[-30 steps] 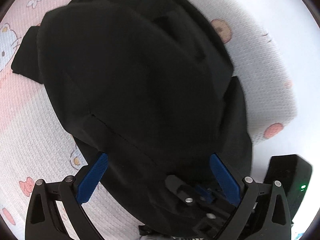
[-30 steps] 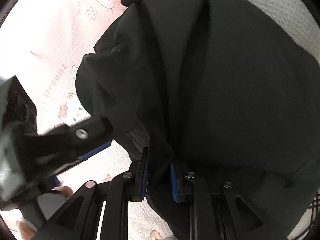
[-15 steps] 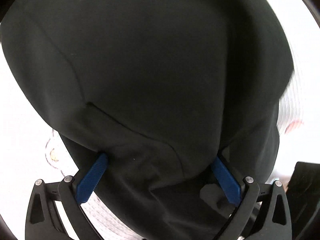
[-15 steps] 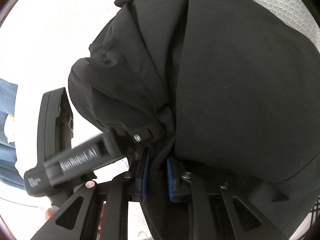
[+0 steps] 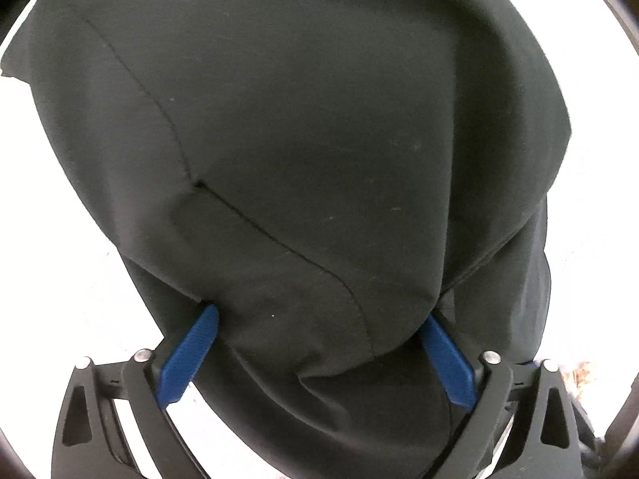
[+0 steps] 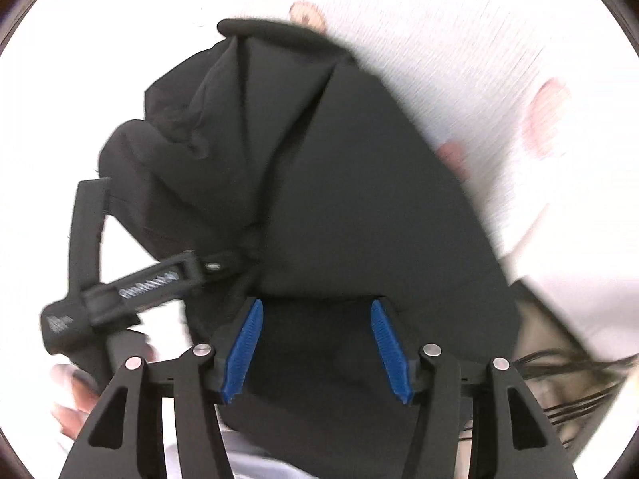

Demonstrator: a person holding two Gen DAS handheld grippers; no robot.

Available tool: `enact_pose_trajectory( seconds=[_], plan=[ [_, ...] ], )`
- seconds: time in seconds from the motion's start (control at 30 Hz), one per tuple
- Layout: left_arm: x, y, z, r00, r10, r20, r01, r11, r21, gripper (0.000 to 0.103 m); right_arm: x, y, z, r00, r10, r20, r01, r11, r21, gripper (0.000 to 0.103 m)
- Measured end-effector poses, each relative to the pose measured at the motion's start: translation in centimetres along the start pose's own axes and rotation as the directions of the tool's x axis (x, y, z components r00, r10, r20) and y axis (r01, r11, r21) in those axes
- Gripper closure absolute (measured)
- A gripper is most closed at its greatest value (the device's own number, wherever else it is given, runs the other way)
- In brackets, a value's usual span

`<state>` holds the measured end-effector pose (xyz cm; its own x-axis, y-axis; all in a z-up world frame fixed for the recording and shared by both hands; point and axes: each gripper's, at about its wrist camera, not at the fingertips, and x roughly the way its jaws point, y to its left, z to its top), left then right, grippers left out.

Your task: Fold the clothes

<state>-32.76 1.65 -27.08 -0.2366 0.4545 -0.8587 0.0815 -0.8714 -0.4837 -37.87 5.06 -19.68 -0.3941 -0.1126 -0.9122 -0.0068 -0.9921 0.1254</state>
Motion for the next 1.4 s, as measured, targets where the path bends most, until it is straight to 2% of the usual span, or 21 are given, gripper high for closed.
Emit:
enact_pose_trajectory(
  seconds=[0.07,0.17,0.3,0.4,0.5,0.6,0.7,0.83,0.9,1.07,1.13,1.23,1.3,1.4],
  plan=[
    [-0.4,0.0,-0.1,1.000,-0.001,0.016,0.001,1.000,0.002,0.015,-0.2,-0.1,0.7,0.997,-0.074,0.025,0.075,0.997,-0.033,0.040],
    [-1.1,-0.3,-0.2,0.999,0.002,0.044,-0.002,1.000,0.018,0.027,1.0,-2.0,1.8,0.988,-0.141,0.063,0.144,0.988,-0.054,0.033],
    [-2.1,-1.0,-0.5,0.996,0.009,0.093,-0.015,0.998,0.063,0.053,1.2,-3.7,3.8,0.984,-0.127,0.125,0.129,0.992,-0.003,0.033],
    [-2.7,-1.8,-0.9,0.991,0.025,0.131,-0.040,0.992,0.117,0.064,3.0,-4.5,6.1,0.991,-0.060,0.122,0.055,0.997,0.046,0.033],
    [-3.0,-2.5,-1.2,0.985,0.055,0.163,-0.082,0.982,0.168,0.066,4.0,-6.3,7.1,0.994,0.019,0.103,-0.029,0.995,0.096,0.033],
    [-2.9,-2.5,-1.0,0.986,0.055,0.159,-0.082,0.982,0.168,0.066,3.3,-10.1,4.4,0.991,0.103,0.080,-0.116,0.979,0.170,0.033],
    [-2.7,-2.5,-0.7,0.987,0.051,0.153,-0.077,0.983,0.166,0.066,5.3,-10.4,4.6,0.986,0.159,0.050,-0.167,0.955,0.243,0.033],
    [-2.6,-2.2,-0.4,0.989,0.041,0.144,-0.063,0.986,0.153,0.066,5.7,-11.2,3.5,0.972,0.223,0.074,-0.235,0.924,0.303,0.033],
    [-2.5,-2.1,-0.2,0.990,0.035,0.137,-0.055,0.988,0.144,0.066,5.3,-11.8,2.8,0.971,0.227,0.068,-0.237,0.923,0.303,0.041],
    [-2.6,-2.1,0.1,0.988,0.040,0.146,-0.059,0.990,0.132,0.067,2.8,-13.0,0.7,0.978,0.208,0.032,-0.208,0.939,0.273,0.071],
    [-3.1,-2.6,-0.1,0.983,0.051,0.177,-0.077,0.987,0.139,0.079,2.2,-13.1,0.5,0.978,0.210,0.020,-0.208,0.942,0.264,0.077],
    [-4.1,-3.2,-0.3,0.975,0.056,0.215,-0.090,0.985,0.150,0.089,0.7,-13.8,-0.2,0.970,0.242,0.025,-0.238,0.922,0.305,0.086],
    [-5.1,-3.2,-0.3,0.972,0.042,0.231,-0.077,0.987,0.144,0.092,0.2,-13.9,-0.3,0.963,0.268,0.034,-0.264,0.903,0.340,0.089],
    [-6.3,-2.4,-0.1,0.975,-0.005,0.220,-0.020,0.993,0.114,0.094,-1.0,-13.8,-0.7,0.954,0.294,0.048,-0.292,0.886,0.359,0.092]
  ],
)
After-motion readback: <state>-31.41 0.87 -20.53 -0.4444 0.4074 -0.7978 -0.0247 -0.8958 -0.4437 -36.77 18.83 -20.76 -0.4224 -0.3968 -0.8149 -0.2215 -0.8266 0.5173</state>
